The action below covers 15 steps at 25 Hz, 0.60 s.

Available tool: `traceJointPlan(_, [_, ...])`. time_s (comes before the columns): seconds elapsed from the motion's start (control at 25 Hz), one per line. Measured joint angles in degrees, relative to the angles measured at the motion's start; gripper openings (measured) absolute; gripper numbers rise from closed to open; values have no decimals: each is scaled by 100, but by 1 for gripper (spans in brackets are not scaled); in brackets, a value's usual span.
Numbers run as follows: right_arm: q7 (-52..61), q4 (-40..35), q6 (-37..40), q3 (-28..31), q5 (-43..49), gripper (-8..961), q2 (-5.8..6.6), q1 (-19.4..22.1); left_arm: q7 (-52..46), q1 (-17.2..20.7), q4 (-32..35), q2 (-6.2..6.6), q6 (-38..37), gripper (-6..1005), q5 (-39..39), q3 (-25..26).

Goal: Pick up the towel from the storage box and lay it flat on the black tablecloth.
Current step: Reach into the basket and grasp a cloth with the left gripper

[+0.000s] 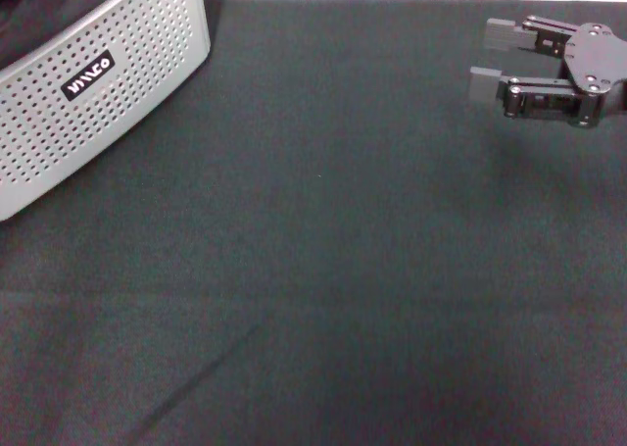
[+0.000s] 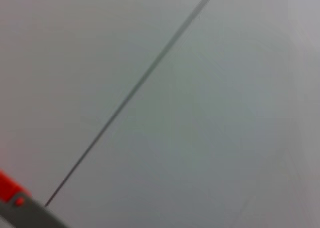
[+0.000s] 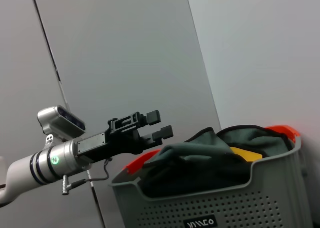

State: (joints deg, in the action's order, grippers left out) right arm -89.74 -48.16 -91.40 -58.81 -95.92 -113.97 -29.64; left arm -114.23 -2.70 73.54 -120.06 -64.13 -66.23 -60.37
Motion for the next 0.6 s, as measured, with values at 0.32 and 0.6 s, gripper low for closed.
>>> traceJointPlan(0.32, [0,0,-1,-8,4,857,-31,-22,1148,-88,-36,-13,12,670,45,-89])
traceJointPlan(0.6, [0,-1,0,-4,4,857,-37,-34,2294,-99,-188,-24,36,670,319,-195])
